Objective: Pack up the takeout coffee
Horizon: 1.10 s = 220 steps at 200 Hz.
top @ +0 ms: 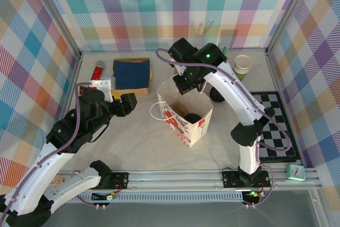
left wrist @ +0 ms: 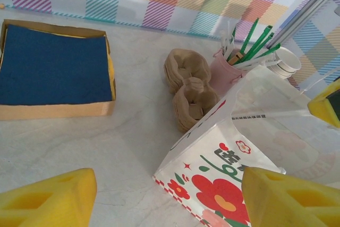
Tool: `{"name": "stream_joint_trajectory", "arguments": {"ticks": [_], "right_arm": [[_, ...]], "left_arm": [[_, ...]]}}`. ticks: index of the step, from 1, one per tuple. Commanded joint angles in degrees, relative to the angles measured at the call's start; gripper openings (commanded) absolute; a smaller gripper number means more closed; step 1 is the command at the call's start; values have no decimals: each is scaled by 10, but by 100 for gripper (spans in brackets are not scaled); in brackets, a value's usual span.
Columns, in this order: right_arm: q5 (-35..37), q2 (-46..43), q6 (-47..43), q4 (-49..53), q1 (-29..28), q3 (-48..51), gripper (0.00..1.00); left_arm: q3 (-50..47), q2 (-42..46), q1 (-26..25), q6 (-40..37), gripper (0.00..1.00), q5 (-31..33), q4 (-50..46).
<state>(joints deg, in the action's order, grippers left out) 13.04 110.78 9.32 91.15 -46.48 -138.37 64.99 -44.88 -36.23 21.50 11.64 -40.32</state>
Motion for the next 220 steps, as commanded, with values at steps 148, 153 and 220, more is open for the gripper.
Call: {"name": "stream_joint_trajectory", "arguments": {"ticks": [148, 153, 220], "right_arm": [[-5, 68, -13, 4, -6, -54, 0], [-5, 69, -12, 3, -7, -54, 0], [-8, 83, -10, -1, -9, -54, 0]], "left_arm": [[-17, -8, 4, 13, 72, -27, 37], [-17, -9, 4, 14, 72, -27, 38], [-19, -9, 4, 15, 72, -31, 42]]}}
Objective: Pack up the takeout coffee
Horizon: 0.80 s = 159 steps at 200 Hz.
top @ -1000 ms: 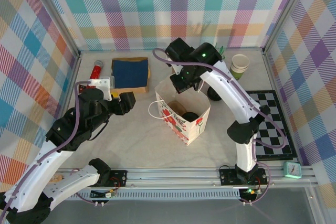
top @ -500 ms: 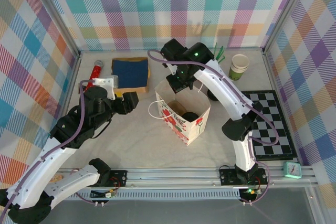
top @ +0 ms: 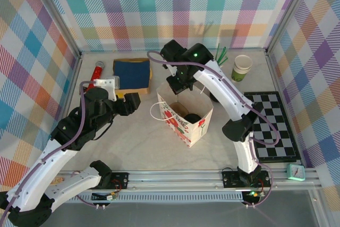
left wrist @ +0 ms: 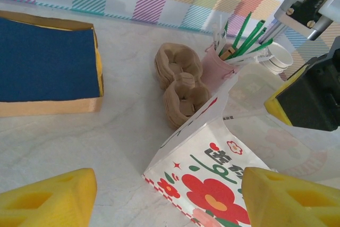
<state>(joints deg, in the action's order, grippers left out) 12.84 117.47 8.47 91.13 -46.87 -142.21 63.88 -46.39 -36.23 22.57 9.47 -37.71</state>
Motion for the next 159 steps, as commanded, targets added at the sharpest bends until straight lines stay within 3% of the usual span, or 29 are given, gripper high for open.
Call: {"name": "stream_joint_trajectory", "arguments": {"ticks": [1, 159], "right_arm": [[-6, 16, -1, -1, -6, -15, 0], [-19, 55, 4, -14, -7, -14, 0]], "left_arm": [[-8, 6, 4, 5, 72, -9, 16], [-14, 7, 4, 6, 72, -9, 19]]}}
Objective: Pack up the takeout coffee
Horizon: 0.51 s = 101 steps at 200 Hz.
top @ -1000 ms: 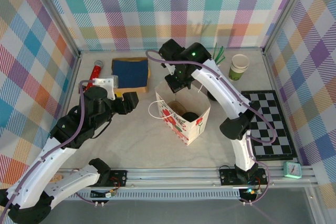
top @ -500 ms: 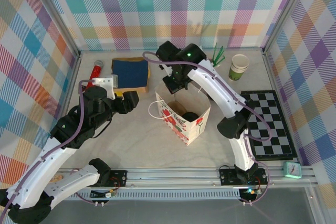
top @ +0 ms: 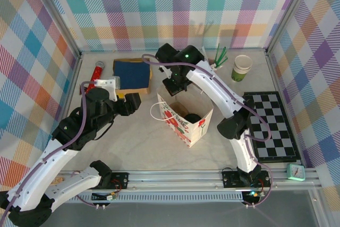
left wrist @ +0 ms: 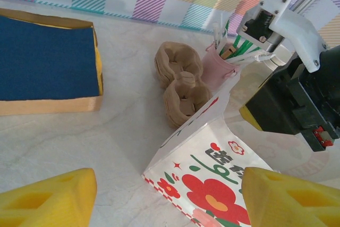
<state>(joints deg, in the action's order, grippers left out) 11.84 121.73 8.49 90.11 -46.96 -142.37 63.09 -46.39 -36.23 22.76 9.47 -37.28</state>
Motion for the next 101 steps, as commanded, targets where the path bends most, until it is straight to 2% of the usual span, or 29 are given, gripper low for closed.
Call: {"name": "stream_joint_trajectory", "arguments": {"ticks": [1, 52, 101], "right_arm": [[-8, 13, 4, -4, -6, -12, 0], [-10, 16, 7, -5, -7, -13, 1], [0, 11, 10, -1, -9, -13, 20]], "left_arm": [[-6, 7, 4, 4, 72, -9, 14], [-11, 10, 4, 6, 72, -7, 13], [-9, 10, 4, 6, 72, -7, 15]]}}
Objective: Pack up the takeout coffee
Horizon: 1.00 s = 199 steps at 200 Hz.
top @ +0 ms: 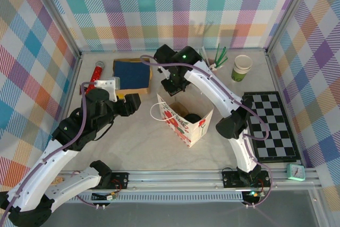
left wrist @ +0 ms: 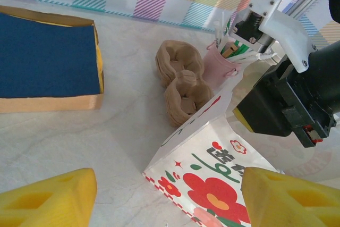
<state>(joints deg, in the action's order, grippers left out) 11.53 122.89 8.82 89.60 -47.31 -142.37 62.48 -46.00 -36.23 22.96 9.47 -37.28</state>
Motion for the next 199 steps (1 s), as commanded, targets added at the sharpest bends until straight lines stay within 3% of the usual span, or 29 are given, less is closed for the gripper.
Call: {"name": "stream_joint_trajectory", "arguments": {"ticks": [1, 25, 89, 148, 199], "right_arm": [[3, -1, 6, 4, -6, -13, 20], [6, -3, 6, 4, -8, -15, 32], [18, -18, 8, 25, -18, -58, 46], [26, -74, 11, 31, -26, -57, 55], [-14, -131, 8, 3, -29, -34, 64]], "left_arm": [[-3, 5, 4, 4, 72, -7, 15], [0, 5, 4, 4, 72, -8, 14], [11, -3, 4, 2, 72, -9, 15], [20, -18, 4, 1, 72, -16, 22], [24, -21, 4, 2, 72, -15, 21]]}}
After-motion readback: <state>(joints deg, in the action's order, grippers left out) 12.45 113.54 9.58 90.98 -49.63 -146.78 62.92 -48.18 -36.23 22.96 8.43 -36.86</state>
